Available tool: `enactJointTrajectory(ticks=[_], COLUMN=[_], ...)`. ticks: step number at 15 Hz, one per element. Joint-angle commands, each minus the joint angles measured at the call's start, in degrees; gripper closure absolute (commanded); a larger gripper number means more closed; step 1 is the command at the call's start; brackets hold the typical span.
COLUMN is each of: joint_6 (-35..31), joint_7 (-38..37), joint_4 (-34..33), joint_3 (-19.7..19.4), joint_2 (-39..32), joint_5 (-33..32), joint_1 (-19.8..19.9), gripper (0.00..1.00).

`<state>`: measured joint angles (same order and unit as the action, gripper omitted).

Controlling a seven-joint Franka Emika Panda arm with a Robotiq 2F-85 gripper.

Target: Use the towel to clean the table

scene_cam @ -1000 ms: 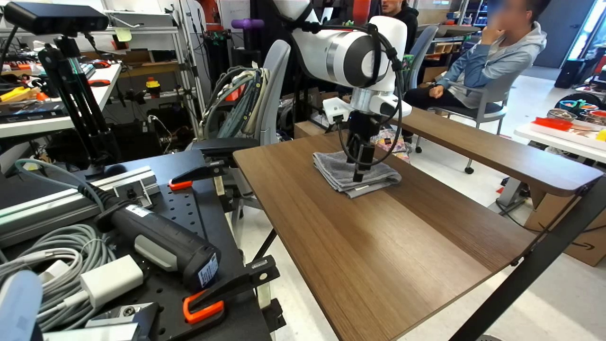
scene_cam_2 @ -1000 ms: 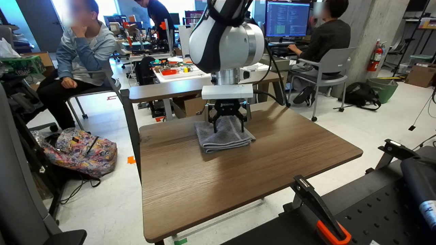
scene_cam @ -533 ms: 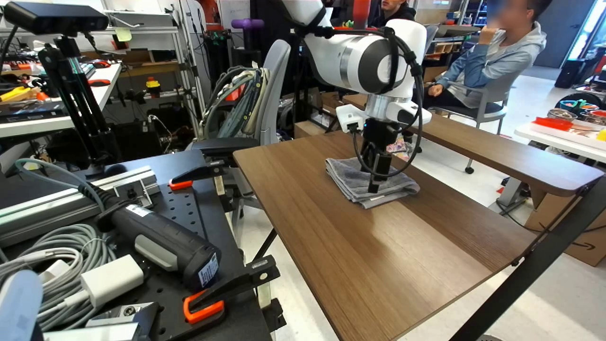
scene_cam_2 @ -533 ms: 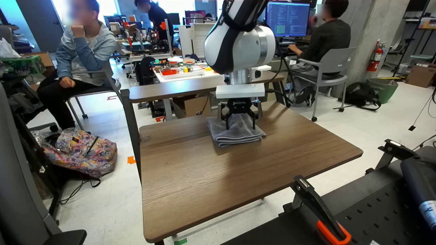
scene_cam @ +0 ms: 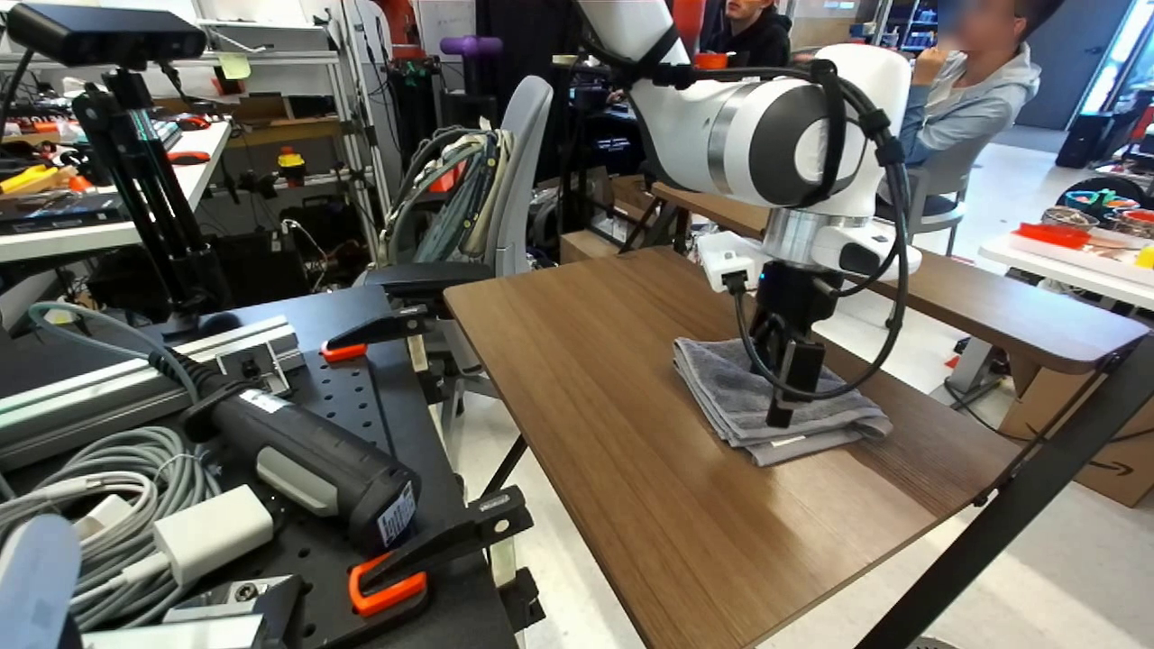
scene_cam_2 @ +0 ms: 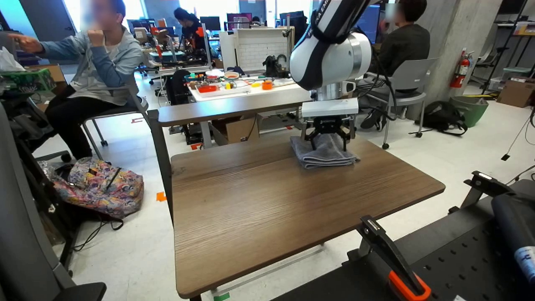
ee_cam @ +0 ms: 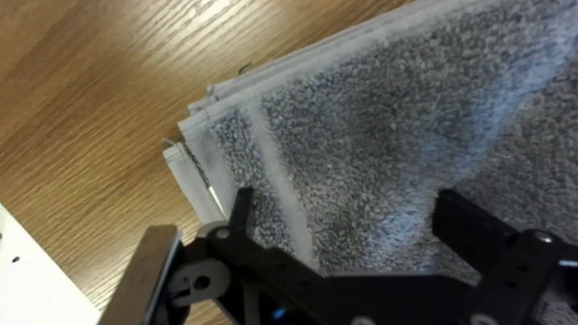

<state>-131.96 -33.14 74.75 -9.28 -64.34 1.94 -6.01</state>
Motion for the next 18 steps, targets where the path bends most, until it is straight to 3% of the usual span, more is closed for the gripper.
enactJointTrajectory(ticks=[1, 9, 18], joint_6=[-0.21, -3.72, -16.09], joint_7=[1.33, 6.8, 7.21], joint_4=[1.29, 13.44, 14.09], joint_3=[-0.23, 2.31, 2.27], joint_2=[1.2, 12.64, 8.16], joint_5=[-0.33, 0.92, 1.62], joint_1=[0.58, 0.71, 1.25], gripper=[0.0, 0.0, 0.0])
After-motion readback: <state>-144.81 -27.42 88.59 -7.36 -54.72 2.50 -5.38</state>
